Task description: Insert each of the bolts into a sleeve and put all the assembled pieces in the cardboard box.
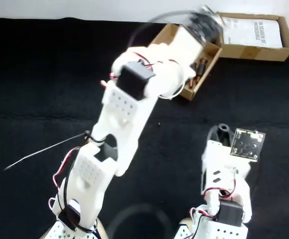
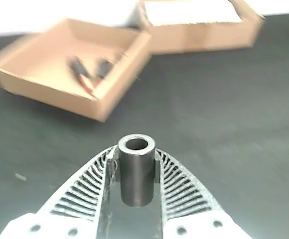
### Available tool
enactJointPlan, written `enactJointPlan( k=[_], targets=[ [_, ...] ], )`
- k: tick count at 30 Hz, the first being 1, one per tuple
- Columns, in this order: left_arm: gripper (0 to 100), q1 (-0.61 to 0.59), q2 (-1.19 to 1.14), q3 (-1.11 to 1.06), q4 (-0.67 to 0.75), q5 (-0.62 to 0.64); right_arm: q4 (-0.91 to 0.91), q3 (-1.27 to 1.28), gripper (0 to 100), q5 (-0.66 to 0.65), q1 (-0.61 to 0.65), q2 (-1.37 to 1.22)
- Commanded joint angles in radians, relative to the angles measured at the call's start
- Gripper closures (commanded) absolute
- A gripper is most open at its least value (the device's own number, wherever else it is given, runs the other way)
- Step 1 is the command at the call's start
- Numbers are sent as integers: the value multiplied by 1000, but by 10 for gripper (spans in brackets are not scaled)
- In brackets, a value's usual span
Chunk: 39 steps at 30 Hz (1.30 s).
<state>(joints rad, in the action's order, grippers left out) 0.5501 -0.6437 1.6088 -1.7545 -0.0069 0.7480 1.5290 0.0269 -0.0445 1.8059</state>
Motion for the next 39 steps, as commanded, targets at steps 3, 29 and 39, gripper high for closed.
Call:
enactJointPlan(
  k=[3,29,39],
  targets=[
    [991,-10,171,50,-3,235,-119,-68,991,91,136,7],
    [992,18,268,50,-6,411,-156,-193,991,123,463,-4],
    [992,25,538,41,-14,313,-156,-189,991,121,463,-4]
  ],
)
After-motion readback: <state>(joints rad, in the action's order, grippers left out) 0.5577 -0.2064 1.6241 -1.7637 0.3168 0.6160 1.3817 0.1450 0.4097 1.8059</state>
